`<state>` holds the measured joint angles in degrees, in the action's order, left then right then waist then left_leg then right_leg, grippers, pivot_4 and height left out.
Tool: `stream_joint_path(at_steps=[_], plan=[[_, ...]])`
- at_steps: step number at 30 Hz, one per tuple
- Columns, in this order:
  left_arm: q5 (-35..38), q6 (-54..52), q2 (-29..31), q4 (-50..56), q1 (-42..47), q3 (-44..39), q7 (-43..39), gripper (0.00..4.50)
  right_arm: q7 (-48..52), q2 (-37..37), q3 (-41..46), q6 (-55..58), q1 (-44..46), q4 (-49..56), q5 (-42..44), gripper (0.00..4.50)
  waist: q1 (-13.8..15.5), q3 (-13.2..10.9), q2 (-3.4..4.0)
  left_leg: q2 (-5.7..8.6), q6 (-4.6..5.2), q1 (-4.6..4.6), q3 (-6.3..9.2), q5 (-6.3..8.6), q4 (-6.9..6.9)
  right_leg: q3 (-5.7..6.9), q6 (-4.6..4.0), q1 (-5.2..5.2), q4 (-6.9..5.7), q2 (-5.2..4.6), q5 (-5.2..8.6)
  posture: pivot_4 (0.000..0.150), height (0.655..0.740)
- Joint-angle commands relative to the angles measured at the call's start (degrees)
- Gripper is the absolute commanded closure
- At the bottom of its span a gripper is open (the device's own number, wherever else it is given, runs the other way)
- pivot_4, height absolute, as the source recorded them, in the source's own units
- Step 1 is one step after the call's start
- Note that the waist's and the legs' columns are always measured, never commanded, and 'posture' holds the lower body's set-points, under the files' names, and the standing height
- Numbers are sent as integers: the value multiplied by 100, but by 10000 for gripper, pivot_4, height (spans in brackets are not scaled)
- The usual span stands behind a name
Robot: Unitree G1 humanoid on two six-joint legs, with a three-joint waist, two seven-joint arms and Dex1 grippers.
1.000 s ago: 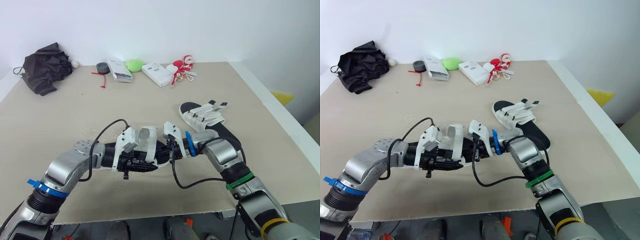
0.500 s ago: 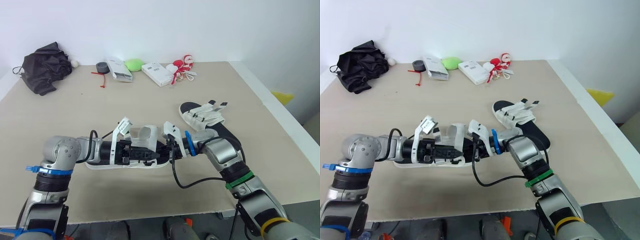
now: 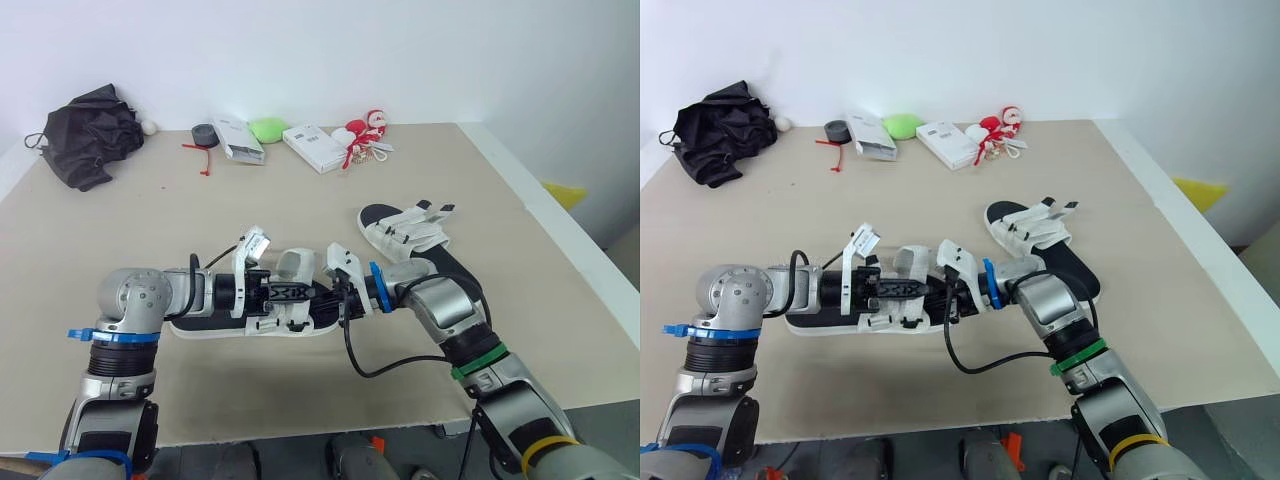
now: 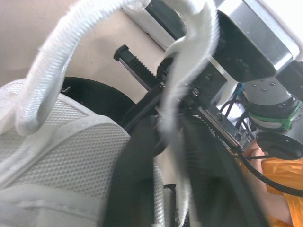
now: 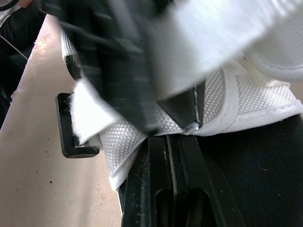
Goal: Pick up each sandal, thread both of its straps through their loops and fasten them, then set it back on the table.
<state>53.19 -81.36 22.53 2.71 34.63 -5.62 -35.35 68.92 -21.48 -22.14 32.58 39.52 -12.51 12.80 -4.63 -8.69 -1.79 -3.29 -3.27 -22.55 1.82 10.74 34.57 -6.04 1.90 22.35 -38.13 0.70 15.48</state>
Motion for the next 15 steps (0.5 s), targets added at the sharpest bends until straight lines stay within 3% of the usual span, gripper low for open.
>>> stream_joint_path(at_steps=[1,7,12,15], plan=[[139,1,0,110,130,-168,-38,44493,-46,-44,-339,224,-265,-226,-246,45000,-1,0,0,0,0,0,0,0,0,0,0,0,0,0,0,1500,7380],[288,-86,180,341,74,-31,-258,44493,-53,-23,-342,217,-263,-249,-247,45000,-2,-1,-1,0,-2,0,0,1,-1,-1,0,1,0,0,1,1500,7380],[-89,390,1026,1100,-352,1012,-1047,44493,-51,-24,-335,225,-265,-245,-241,45000,-35,-3,-4,-1,-9,1,0,5,-6,-4,-3,4,0,1,6,1500,7380],[-287,739,1161,1184,-481,1247,-1141,44493,-54,-20,-328,224,-266,-246,-243,45000,-38,-2,-4,-3,-28,7,-2,17,-9,-6,-6,0,0,1,19,1500,7380]])
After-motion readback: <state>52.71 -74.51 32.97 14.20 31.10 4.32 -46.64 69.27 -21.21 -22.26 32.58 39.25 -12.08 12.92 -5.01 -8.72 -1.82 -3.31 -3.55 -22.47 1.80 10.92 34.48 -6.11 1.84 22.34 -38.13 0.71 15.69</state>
